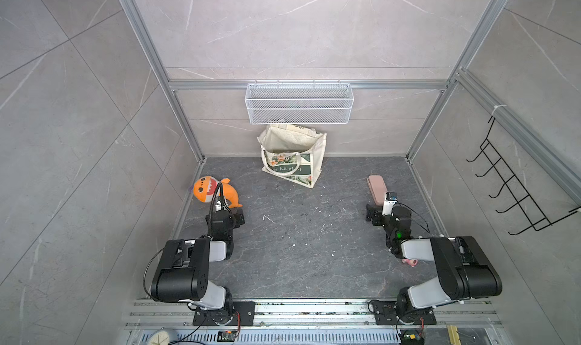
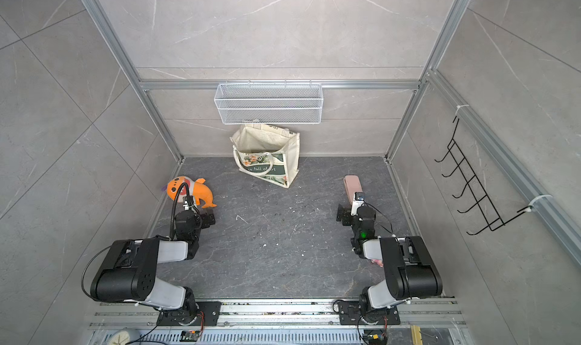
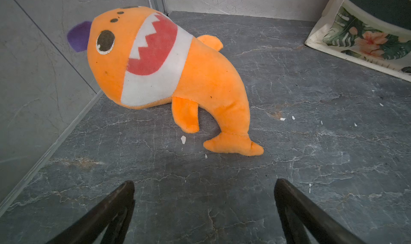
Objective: Take out the compass set from the canvas bag
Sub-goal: Adjust the canvas bag at the center of the board.
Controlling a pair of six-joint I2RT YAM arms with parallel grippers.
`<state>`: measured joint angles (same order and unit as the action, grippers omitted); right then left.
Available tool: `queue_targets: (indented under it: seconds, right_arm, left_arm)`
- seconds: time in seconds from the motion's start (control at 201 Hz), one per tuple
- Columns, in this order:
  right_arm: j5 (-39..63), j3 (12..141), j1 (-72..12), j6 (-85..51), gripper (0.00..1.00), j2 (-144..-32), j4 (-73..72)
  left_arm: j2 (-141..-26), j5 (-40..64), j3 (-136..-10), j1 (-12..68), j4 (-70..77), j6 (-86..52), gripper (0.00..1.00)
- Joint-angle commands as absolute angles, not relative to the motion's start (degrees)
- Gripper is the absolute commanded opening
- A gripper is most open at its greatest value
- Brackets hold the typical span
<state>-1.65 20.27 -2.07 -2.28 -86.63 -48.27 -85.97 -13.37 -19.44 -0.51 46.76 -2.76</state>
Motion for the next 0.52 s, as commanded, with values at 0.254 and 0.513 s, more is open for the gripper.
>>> queue_targets:
  seconds: [0.254,0.513]
  right_arm:
    - [-1.0,21.0,-2.1,-1.8,0.99,-86.1,-48.5]
    - [-1.0,21.0,-2.1,-1.8,1.00,-86.1,-48.5]
  left_arm:
    - [-85.8,-13.2,-20.2,-0.4,49.3,-1.4,1.00]
    - [-85.8,-13.3,-20.2,-0.4,49.3,-1.5,1.00]
